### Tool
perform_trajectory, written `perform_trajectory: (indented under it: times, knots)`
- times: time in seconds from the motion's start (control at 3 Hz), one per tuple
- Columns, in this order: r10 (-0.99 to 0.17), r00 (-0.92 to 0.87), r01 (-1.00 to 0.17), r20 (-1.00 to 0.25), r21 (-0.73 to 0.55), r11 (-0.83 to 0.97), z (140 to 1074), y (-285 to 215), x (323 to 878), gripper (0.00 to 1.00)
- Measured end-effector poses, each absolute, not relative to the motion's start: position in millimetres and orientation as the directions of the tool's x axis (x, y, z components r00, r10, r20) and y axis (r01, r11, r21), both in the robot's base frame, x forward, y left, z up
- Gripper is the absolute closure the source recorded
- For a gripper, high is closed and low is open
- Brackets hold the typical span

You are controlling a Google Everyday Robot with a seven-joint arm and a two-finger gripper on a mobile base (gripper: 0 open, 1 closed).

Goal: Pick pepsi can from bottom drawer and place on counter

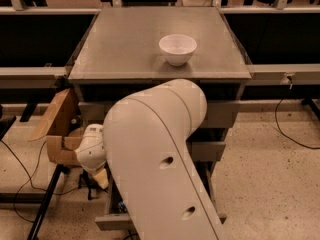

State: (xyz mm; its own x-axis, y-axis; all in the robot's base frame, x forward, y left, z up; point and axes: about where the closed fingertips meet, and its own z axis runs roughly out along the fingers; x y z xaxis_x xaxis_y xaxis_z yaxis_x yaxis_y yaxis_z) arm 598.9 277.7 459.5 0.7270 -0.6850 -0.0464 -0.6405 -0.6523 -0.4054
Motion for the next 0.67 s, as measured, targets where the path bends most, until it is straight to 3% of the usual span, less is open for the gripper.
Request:
perform_trajectory:
  times: [0.67]
  knots:
    - [-0.779,0.627,-0.760,-0.007,-0.221,-0.610,414.6,176.7,573.9,0.00]
